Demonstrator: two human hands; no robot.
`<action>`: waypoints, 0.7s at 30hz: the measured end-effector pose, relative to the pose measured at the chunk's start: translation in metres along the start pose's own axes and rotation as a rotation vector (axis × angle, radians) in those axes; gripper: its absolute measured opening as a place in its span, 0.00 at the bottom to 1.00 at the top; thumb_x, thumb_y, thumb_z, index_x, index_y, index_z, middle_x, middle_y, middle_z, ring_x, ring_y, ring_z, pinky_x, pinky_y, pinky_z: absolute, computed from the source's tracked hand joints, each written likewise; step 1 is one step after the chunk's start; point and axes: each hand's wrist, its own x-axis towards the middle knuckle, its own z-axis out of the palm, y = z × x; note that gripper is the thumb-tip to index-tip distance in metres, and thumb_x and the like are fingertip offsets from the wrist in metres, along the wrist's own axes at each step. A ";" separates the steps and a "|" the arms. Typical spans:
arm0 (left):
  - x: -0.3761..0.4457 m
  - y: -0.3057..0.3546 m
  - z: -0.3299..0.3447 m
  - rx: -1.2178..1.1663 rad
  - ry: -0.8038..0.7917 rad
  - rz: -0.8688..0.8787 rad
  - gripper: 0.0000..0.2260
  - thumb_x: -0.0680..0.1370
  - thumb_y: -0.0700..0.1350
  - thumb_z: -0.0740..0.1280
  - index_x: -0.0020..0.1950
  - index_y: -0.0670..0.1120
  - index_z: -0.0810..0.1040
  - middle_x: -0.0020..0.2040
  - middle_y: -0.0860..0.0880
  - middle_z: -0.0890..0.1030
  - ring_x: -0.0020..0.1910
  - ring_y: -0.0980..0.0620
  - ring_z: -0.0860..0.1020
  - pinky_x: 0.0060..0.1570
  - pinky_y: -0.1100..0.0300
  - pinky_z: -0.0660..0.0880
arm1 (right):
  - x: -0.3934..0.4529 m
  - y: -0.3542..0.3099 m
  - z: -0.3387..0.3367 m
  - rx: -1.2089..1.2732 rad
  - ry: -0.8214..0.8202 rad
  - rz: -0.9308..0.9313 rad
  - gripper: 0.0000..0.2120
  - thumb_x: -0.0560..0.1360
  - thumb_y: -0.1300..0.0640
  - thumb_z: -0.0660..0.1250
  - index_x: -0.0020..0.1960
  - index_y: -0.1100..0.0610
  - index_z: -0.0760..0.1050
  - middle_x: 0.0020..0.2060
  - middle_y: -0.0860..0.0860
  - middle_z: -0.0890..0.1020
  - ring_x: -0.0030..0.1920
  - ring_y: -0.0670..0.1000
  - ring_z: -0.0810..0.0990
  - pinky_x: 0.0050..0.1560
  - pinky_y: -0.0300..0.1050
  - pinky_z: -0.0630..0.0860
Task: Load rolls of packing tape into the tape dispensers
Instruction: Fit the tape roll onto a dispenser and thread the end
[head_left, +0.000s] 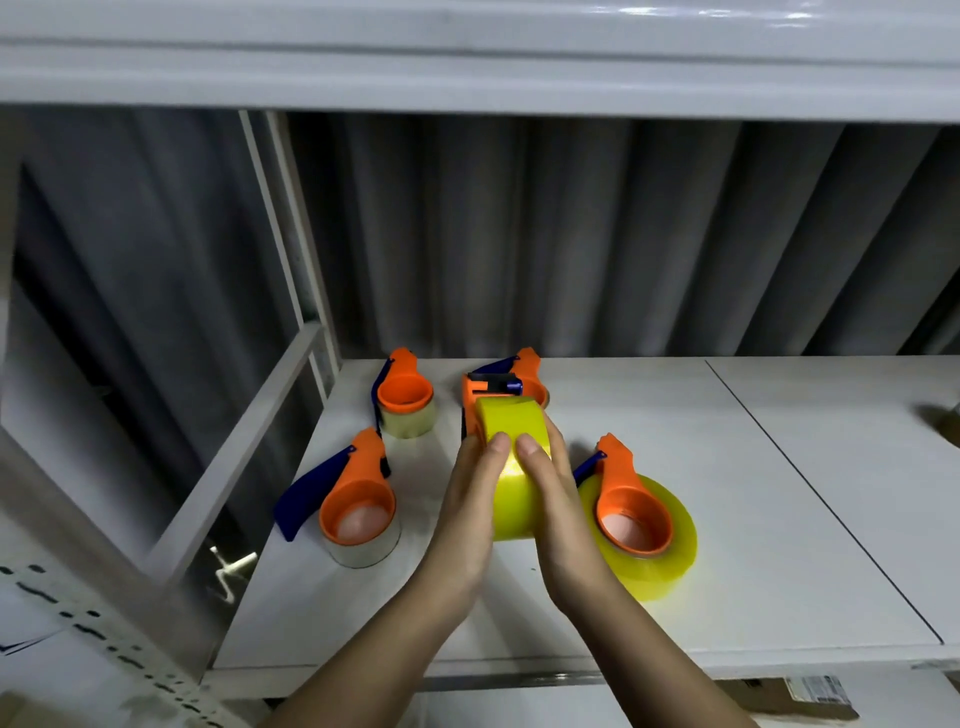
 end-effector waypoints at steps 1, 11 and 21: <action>0.001 0.003 -0.004 0.078 -0.018 0.002 0.10 0.79 0.46 0.61 0.57 0.52 0.78 0.52 0.53 0.83 0.49 0.59 0.82 0.48 0.65 0.76 | -0.001 -0.001 0.000 -0.015 0.006 -0.017 0.29 0.72 0.42 0.64 0.71 0.47 0.67 0.62 0.45 0.79 0.62 0.43 0.77 0.56 0.37 0.76; 0.013 0.009 -0.015 0.240 0.031 -0.093 0.14 0.71 0.55 0.61 0.46 0.49 0.81 0.45 0.47 0.83 0.50 0.46 0.81 0.53 0.47 0.77 | -0.012 -0.001 0.007 -0.169 0.026 -0.168 0.27 0.72 0.42 0.65 0.69 0.40 0.62 0.66 0.39 0.72 0.63 0.35 0.72 0.57 0.29 0.72; 0.001 0.006 -0.031 0.329 0.096 0.197 0.11 0.69 0.49 0.62 0.44 0.44 0.78 0.32 0.46 0.81 0.30 0.51 0.80 0.31 0.56 0.77 | -0.002 -0.040 -0.015 -0.567 -0.091 -0.199 0.19 0.71 0.50 0.74 0.58 0.44 0.72 0.59 0.42 0.75 0.61 0.36 0.72 0.58 0.35 0.68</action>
